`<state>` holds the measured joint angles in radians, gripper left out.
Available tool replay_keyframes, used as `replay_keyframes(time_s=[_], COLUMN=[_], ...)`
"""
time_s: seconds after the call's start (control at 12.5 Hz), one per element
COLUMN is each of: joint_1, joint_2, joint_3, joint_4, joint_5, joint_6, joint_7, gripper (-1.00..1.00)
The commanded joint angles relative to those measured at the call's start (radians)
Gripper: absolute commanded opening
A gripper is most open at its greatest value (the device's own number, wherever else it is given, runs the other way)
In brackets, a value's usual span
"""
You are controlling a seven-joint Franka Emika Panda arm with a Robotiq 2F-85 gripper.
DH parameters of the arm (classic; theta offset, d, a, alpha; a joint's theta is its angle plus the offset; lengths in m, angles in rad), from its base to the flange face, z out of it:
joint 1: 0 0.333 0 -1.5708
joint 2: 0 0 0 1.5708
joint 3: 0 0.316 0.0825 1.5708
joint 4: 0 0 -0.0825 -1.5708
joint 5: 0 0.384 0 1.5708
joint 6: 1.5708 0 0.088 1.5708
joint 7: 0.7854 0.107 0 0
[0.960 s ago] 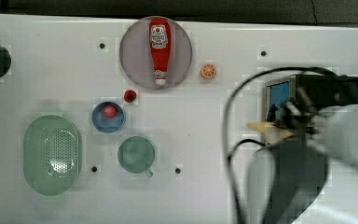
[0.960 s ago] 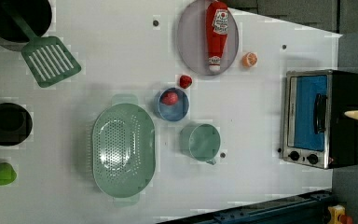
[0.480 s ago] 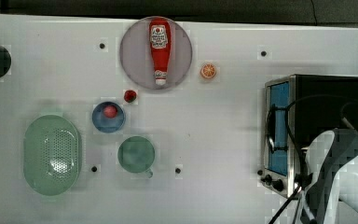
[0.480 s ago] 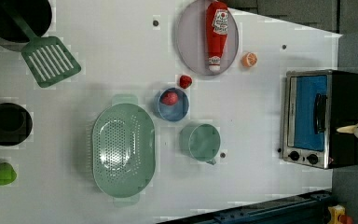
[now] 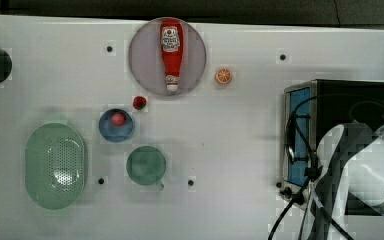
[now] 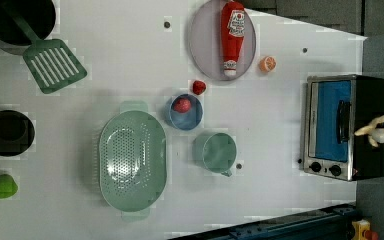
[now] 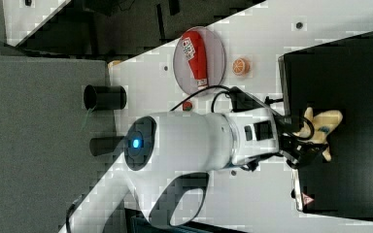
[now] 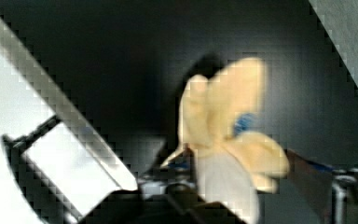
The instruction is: Pick banana from table and place on oven.
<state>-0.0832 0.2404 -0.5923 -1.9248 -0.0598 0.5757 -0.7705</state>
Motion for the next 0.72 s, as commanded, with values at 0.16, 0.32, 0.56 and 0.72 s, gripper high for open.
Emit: replay_keyframes(time_s=[0.16, 0.32, 0.56, 0.72], joint_1=[0.012, 0.037, 0.09, 0.117], joint_2=[-0.056, -0.116, -0.238, -0.304], joint_3=[-0.017, 0.004, 0.083, 0.175], joint_4=[0.038, 0.047, 0.045, 0.044], joint_5=[0.017, 0.007, -0.007, -0.011], joint_6=[-0.004, -0.047, -0.185, -0.292], joint_7=[-0.074, -0.071, 0.099, 0.301], gripper=[1.0, 1.0, 1.0, 1.0])
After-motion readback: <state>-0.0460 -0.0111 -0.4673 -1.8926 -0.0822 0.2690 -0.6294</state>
